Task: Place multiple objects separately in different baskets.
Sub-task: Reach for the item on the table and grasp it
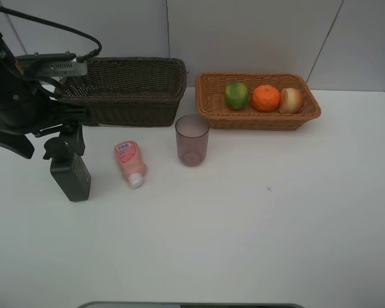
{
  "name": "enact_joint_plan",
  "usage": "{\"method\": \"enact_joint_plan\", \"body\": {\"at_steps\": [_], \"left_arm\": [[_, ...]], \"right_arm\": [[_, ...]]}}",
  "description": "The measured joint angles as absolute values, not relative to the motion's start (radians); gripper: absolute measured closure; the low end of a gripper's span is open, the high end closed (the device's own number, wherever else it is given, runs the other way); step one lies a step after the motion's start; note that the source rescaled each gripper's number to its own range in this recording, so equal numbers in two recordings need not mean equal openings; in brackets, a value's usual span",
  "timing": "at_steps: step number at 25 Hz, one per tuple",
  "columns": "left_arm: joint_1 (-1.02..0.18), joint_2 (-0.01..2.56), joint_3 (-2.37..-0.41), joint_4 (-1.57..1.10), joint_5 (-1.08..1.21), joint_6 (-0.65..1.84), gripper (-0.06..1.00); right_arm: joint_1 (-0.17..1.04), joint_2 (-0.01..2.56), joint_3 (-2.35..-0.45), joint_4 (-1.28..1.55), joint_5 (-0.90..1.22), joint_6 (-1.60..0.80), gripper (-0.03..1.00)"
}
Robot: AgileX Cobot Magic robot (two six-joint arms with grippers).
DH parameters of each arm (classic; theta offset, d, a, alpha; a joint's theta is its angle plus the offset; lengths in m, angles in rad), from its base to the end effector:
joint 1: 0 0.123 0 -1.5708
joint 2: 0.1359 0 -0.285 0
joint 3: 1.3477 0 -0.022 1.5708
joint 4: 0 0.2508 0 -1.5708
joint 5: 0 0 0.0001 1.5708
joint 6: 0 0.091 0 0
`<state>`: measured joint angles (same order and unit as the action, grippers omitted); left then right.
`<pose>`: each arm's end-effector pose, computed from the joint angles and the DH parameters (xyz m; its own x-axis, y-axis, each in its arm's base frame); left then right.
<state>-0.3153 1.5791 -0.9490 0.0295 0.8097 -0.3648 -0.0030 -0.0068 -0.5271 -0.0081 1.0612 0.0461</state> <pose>0.2731 -0.0870 0.2055 -0.9768 -0.0365 -0.2110 -0.0257 0.9982 -0.0535 -0.0092 -0.0006 0.2847 -0.4252 0.0434 -0.9040 0.0273 0.9990 0.0351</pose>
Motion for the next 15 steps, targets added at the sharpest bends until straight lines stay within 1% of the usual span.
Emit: {"method": "enact_joint_plan", "body": {"at_steps": [15], "left_arm": [[-0.315,1.723,-0.949,0.036,0.765,-0.372,-0.06]], "right_arm": [[-0.003,-0.007,-0.527,-0.008,1.061,0.046,-0.03]]}}
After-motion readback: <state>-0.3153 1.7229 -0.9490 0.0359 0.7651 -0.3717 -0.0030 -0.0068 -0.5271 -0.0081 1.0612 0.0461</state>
